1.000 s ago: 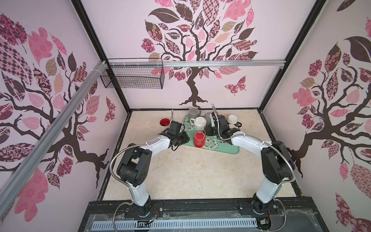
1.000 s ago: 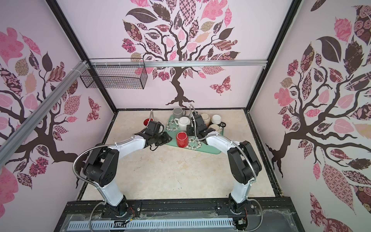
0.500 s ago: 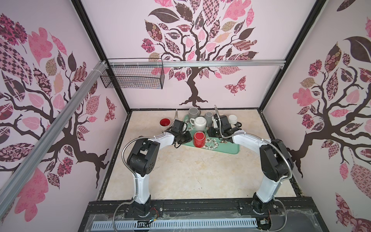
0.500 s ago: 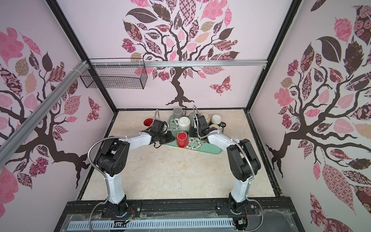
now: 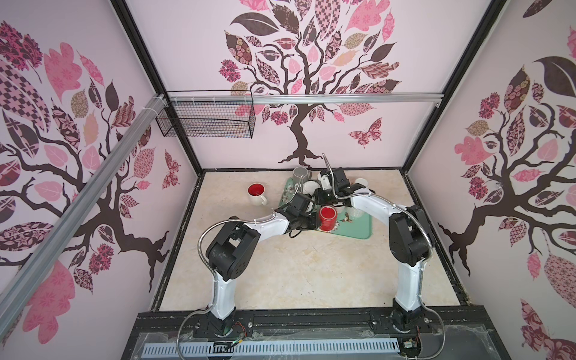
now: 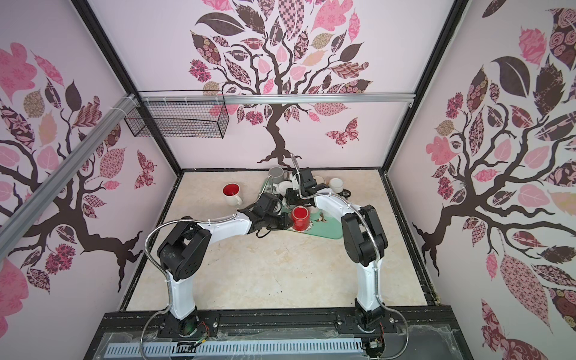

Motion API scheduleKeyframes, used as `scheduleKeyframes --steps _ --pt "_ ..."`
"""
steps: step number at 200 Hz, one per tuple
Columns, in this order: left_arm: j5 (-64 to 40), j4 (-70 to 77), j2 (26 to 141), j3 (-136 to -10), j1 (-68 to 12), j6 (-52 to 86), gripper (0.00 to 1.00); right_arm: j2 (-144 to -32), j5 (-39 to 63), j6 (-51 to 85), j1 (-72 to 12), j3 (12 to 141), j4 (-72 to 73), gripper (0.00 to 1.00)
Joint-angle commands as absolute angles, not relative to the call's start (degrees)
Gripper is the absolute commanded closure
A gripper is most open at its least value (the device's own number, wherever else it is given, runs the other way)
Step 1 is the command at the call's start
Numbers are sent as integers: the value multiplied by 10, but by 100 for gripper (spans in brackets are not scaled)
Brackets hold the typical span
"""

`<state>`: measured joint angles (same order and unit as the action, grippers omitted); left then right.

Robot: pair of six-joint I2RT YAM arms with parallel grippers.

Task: Turn the mug right side up
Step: Rotate the mug on the tray.

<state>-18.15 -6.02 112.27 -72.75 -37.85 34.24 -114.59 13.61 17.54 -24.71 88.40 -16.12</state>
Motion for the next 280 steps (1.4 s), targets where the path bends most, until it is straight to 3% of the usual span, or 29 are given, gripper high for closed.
scheduleKeyframes --steps 1,45,76,105,169,227,280 --pt "-174 -31 1088 -728 -366 336 80 -1081 101 161 -246 868 -176 57" --pt "-233 -52 1078 -750 -311 326 71 -936 15 195 -246 715 -115 50" --pt "-291 -83 1137 -822 -298 305 61 -853 9 212 -246 618 -97 48" --pt "-323 -74 1189 -880 -300 315 60 -810 29 225 -246 550 -97 48" --pt "-290 -146 1291 -1023 -309 292 58 -806 115 255 -247 456 -66 51" --pt "-300 -240 1375 -1147 -314 263 57 -818 134 255 -247 442 -60 52" --pt "-279 -234 1320 -1062 -315 255 60 -833 160 257 -247 437 -49 52"
